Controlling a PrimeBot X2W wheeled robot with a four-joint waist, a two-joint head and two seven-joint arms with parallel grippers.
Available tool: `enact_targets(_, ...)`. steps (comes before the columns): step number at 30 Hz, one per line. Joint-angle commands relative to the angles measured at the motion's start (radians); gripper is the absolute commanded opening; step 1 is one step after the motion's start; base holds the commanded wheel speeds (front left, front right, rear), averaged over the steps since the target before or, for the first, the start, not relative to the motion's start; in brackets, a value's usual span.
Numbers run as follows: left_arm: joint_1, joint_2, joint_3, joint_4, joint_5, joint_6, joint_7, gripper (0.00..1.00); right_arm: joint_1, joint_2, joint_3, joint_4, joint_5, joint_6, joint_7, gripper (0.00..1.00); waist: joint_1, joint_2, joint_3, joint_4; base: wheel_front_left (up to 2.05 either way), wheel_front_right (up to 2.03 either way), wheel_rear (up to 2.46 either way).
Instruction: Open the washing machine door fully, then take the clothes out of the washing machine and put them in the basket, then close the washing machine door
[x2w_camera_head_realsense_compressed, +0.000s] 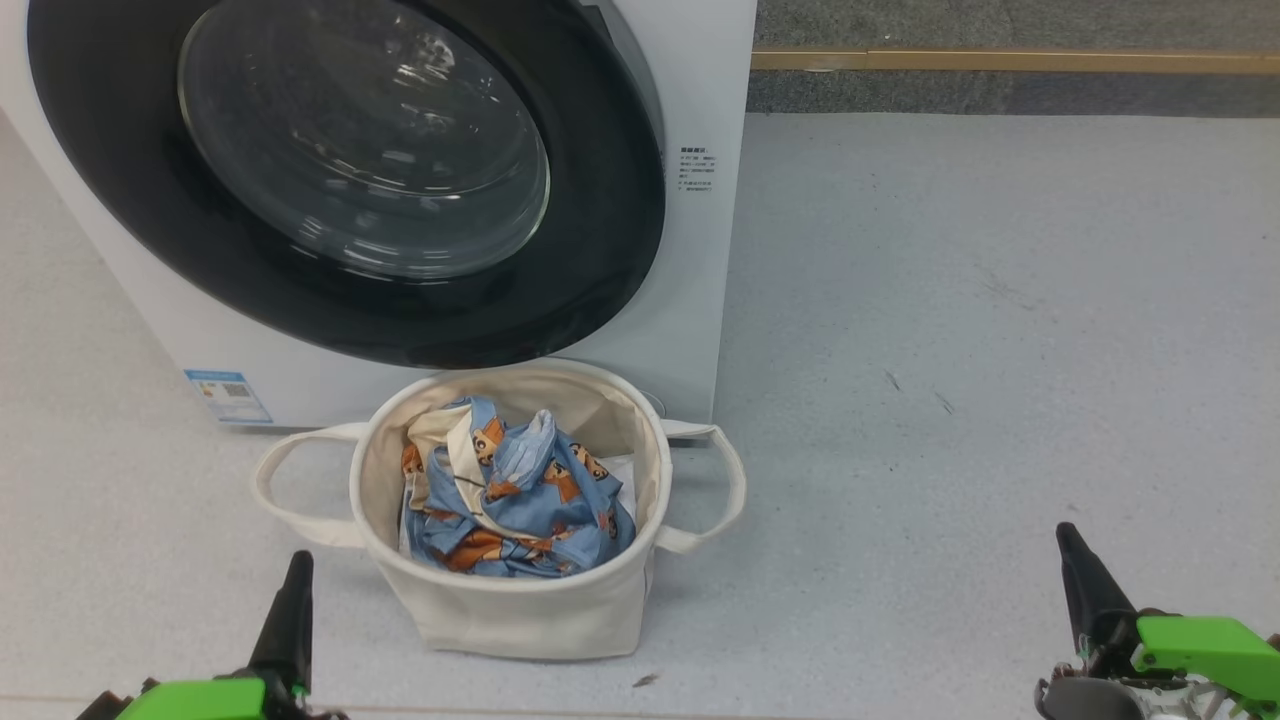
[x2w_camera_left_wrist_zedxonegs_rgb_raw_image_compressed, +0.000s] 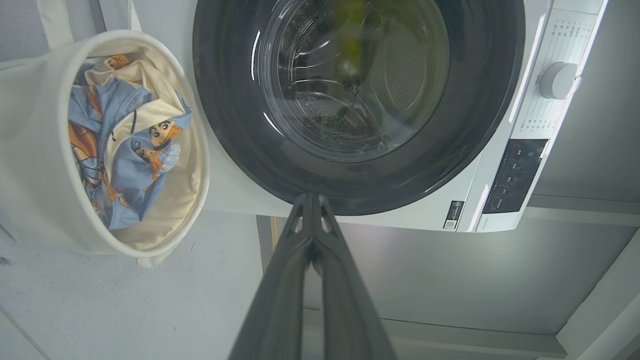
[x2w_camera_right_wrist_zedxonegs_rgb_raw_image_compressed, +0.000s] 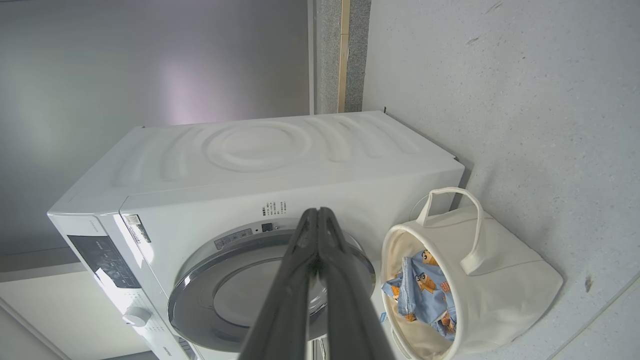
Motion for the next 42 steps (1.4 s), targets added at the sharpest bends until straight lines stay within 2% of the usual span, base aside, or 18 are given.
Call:
enact_targets(1, -0.044, 0.005, 0.034, -0.026, -0.004, -0.007, 0.007, 0.00, -0.044, -0.002, 0.016, -0.031, 0.003, 0.000, 0.009, 0.00, 0.0000, -0.0001, 0.000, 0.000, 0.00, 0.00, 0.00)
enact_targets(42, -0.045, 0.004, 0.035, -0.026, -0.003, -0.007, 0.008, 0.00, -0.045, 0.004, 0.008, -0.030, -0.005, 0.000, 0.016, 0.00, 0.0000, -0.0001, 0.000, 0.000, 0.00, 0.00, 0.00)
